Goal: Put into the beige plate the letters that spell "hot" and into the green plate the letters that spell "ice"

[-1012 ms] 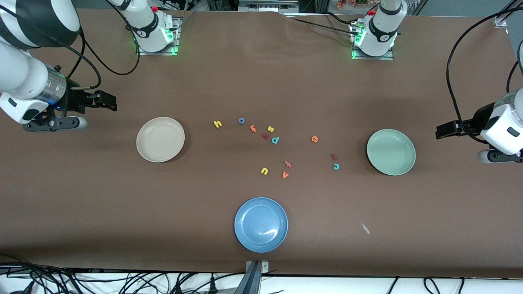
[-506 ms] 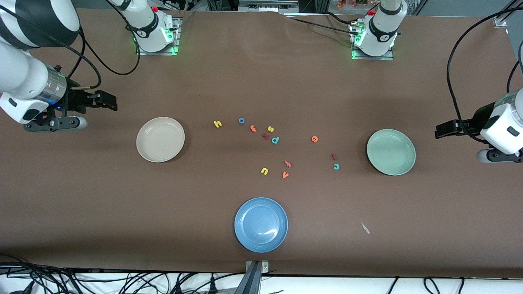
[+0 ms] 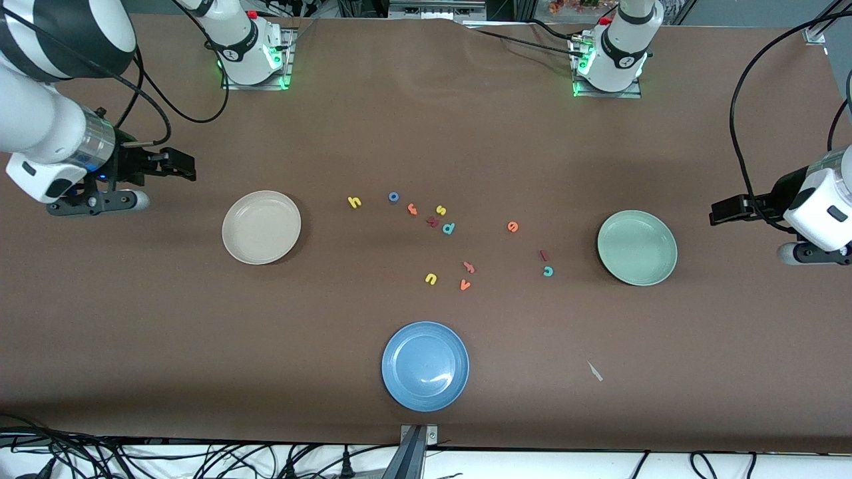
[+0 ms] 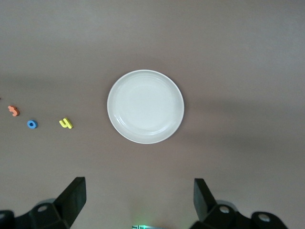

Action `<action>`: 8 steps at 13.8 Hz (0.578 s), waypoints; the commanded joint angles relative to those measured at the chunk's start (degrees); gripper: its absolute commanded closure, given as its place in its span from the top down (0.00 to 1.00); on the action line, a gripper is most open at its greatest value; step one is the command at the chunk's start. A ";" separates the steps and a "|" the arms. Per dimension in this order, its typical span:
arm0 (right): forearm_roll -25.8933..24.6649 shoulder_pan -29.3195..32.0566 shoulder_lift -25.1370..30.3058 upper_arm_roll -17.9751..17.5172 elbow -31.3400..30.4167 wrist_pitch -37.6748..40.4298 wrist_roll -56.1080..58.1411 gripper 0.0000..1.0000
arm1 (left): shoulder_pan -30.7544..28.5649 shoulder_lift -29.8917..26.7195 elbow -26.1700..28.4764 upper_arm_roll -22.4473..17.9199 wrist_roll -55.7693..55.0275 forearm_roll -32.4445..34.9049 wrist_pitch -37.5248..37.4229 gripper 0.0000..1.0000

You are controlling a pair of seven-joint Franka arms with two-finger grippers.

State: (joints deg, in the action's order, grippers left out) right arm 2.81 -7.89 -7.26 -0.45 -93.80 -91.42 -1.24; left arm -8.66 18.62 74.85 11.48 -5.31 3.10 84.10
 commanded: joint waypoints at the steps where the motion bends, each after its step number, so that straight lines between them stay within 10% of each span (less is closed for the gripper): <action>1: 1.23 0.59 -2.05 -3.49 0.46 -1.66 -3.74 0.99 | 2.14 0.89 1.17 -0.05 -4.41 -3.44 0.80 0.99; 8: 0.71 0.50 -7.68 -17.10 -0.94 -11.06 -25.98 1.00 | 9.53 5.38 5.81 -0.05 -19.71 -4.42 10.27 0.99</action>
State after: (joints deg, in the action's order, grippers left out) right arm 3.44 -8.05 -14.33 -14.19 -93.91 -101.21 -22.80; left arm -0.69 24.04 77.50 11.94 -20.94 0.44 90.05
